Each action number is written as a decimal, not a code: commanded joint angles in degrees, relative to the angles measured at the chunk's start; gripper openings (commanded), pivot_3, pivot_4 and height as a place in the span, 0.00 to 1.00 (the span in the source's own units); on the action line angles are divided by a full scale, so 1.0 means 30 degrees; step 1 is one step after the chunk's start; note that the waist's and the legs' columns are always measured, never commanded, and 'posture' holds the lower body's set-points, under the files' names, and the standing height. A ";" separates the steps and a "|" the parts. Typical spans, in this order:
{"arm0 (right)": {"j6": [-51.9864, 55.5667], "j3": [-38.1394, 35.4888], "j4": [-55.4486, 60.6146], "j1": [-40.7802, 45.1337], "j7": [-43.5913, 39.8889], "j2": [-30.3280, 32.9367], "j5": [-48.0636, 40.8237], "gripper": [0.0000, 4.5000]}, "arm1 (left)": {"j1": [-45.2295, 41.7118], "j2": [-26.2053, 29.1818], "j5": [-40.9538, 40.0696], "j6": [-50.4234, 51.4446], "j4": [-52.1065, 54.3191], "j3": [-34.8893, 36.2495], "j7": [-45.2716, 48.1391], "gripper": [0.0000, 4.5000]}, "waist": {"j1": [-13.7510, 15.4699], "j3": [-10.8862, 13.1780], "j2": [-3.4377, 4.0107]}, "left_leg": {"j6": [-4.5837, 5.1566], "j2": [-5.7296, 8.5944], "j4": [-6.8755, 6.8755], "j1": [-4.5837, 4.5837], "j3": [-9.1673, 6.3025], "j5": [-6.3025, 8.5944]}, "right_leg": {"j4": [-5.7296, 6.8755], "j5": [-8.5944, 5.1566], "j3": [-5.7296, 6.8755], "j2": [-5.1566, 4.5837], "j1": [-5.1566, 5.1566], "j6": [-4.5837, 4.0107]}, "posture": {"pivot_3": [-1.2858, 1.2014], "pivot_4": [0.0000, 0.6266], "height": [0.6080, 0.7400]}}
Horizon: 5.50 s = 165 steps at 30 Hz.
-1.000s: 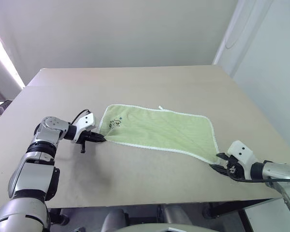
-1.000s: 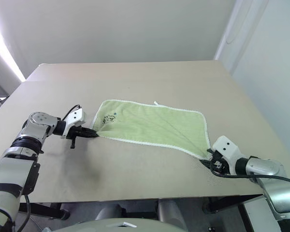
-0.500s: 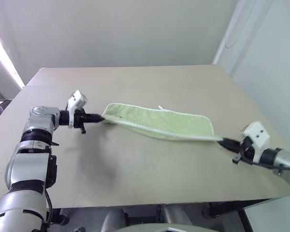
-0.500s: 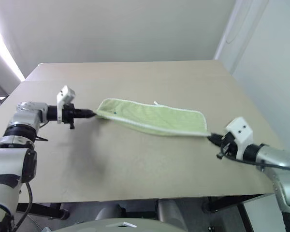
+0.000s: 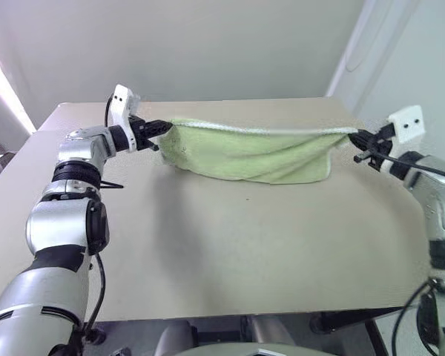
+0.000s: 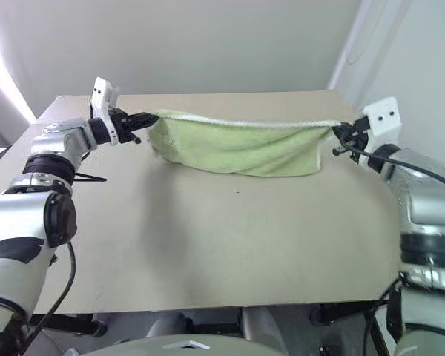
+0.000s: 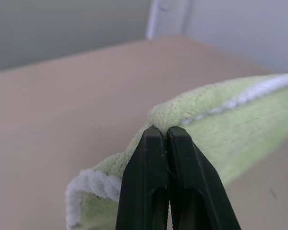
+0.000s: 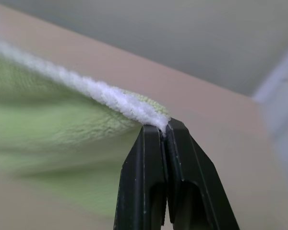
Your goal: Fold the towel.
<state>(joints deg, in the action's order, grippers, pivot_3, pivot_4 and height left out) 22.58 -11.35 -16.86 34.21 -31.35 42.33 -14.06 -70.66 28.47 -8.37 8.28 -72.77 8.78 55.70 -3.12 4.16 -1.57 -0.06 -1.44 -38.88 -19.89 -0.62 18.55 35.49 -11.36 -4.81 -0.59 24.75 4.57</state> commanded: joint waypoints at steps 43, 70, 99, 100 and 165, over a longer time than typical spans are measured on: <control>0.6260 -0.9073 1.7648 -2.0197 -0.9007 0.4196 -0.7047 0.00 | 1.9294 0.9631 -0.4079 1.0725 2.3325 0.1085 0.5489 0.00 | -0.0292 -0.0017 0.0024 | -0.0030 -0.0121 -0.0057 0.0163 0.0010 0.0013 | -0.0098 -0.0113 0.0128 -0.0034 -0.0130 -0.0009 | 0.52 0.00 0.79; 0.5328 0.0343 0.8636 -0.9374 -0.3872 0.1524 -0.2965 0.00 | 0.6676 0.2971 -0.0066 0.6287 0.7440 -0.5157 0.4498 0.00 | -0.0137 -0.0024 -0.0007 | -0.0040 -0.0048 -0.0018 0.0121 0.0025 0.0028 | -0.0011 -0.0085 0.0055 -0.0005 -0.0095 -0.0026 | 0.52 0.00 0.79; 0.1929 0.1512 0.2093 -0.5215 -0.3016 -0.0390 -0.0156 0.72 | 0.3476 0.0485 0.0928 0.3032 0.0254 -0.1612 -0.0721 0.77 | -0.0286 -0.0025 -0.0007 | -0.0039 -0.0029 -0.0049 0.0147 0.0022 0.0026 | 0.0065 -0.0042 0.0026 -0.0003 -0.0102 0.0041 | 0.52 0.00 0.79; 0.1987 0.1175 0.2018 -0.5103 -0.2775 -0.0426 -0.0274 0.79 | 0.3429 0.0519 0.0784 0.3072 0.0335 -0.1448 -0.0516 0.77 | -0.0277 -0.0025 -0.0007 | -0.0039 -0.0029 -0.0049 0.0148 0.0021 0.0026 | 0.0070 -0.0041 0.0027 -0.0003 -0.0102 0.0043 | 0.52 0.00 0.79; 1.0062 -0.5332 0.8739 -1.5137 1.7289 -0.3553 -3.2273 0.79 | 1.0039 0.1007 -0.1745 0.3664 1.6806 -0.6872 0.9666 0.77 | -0.0320 -0.0064 0.0140 | 0.0000 -0.0055 0.0019 -0.0012 0.0018 0.0045 | -0.0082 -0.0082 -0.0014 0.0015 -0.0103 -0.0010 | 0.52 0.00 0.79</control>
<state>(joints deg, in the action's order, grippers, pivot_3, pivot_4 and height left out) 53.98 -27.84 8.72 -12.55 20.45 31.13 -110.36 -40.09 31.37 -13.04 20.22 -22.63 -12.56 84.55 -4.08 3.96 -1.15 -0.06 -1.60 -38.82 -19.93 -0.56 18.69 35.24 -11.60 -4.85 -0.54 24.44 4.54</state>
